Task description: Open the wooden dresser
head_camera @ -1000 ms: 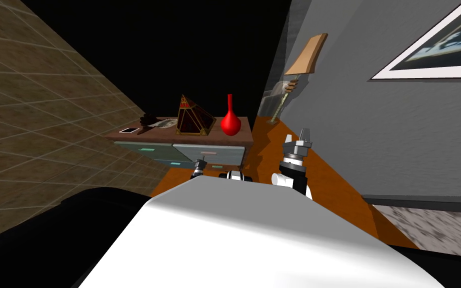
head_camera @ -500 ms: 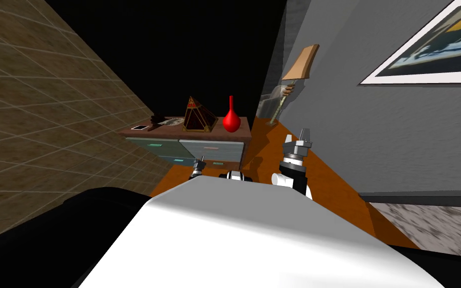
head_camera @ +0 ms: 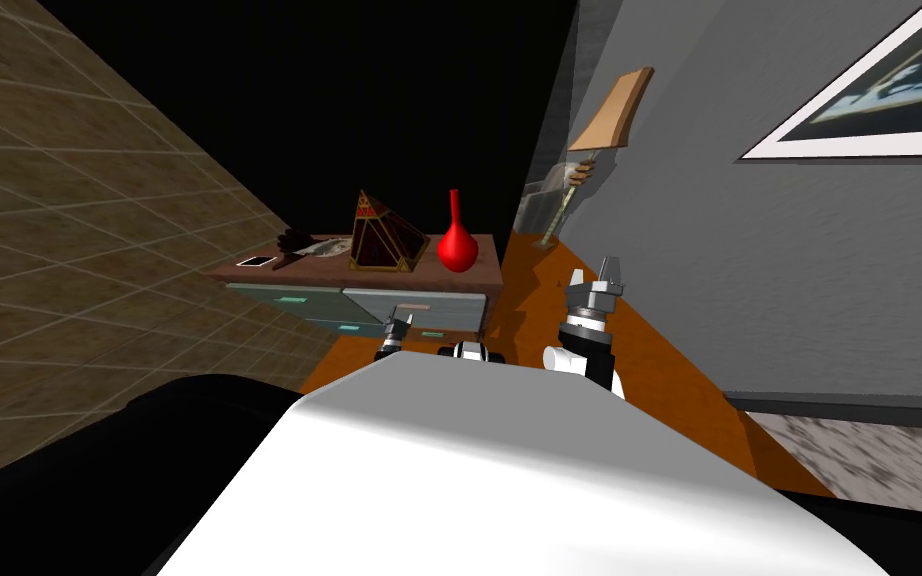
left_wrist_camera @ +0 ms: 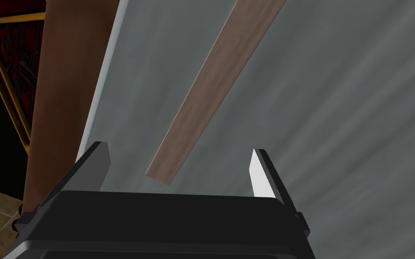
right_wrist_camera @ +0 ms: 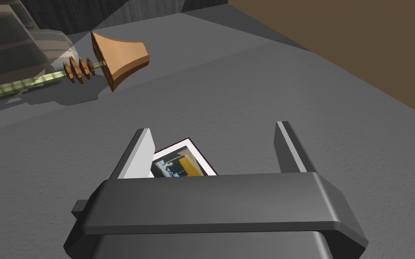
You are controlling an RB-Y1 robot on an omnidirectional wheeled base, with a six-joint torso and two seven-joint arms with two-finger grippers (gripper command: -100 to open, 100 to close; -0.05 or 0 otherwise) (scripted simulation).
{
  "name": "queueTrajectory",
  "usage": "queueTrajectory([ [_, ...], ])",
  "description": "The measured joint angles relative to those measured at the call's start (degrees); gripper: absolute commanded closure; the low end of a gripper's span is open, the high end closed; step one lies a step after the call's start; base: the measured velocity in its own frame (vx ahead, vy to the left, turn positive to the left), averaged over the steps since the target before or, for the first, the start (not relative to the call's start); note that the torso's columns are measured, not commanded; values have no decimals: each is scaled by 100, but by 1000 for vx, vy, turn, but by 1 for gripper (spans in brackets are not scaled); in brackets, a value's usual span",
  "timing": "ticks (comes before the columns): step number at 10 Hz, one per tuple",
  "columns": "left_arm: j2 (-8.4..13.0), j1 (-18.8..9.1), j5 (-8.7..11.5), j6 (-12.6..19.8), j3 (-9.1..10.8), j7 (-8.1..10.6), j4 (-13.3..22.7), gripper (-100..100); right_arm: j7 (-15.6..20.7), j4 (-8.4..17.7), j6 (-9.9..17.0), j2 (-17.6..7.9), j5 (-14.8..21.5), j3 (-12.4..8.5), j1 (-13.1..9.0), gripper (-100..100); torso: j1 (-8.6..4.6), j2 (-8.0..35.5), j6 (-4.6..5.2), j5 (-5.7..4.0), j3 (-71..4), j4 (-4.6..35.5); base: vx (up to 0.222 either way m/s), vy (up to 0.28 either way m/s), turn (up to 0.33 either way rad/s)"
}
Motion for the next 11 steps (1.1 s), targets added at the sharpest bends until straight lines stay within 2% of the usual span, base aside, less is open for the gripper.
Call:
queueTrajectory([
  [1,6,0,3,17,5,8,-11,100,0,0,0,0,0,0,-1,0,0,1,-1,0,-2,-2,12,-1,1],
  [5,100,205,-7,-52,-21,80,-160,100,0,1,1,1,0,1,-4,0,-13,-2,0,-3,-2,-1,-150,-17,38],
  [6,103,215,-7,-59,-22,86,-163,-100,0,1,1,0,0,1,-3,0,-6,-54,2,-2,-33,-15,70,14,-51],
  [10,111,138,7,55,10,74,-136,-100,0,0,0,0,0,0,0,0,-5,-8,-1,-1,-9,-6,115,18,-20],
  [11,158,168,29,112,43,101,-231,-100,0,0,0,0,0,0,0,0,-10,-1,0,-3,-1,-1,56,6,-3],
])
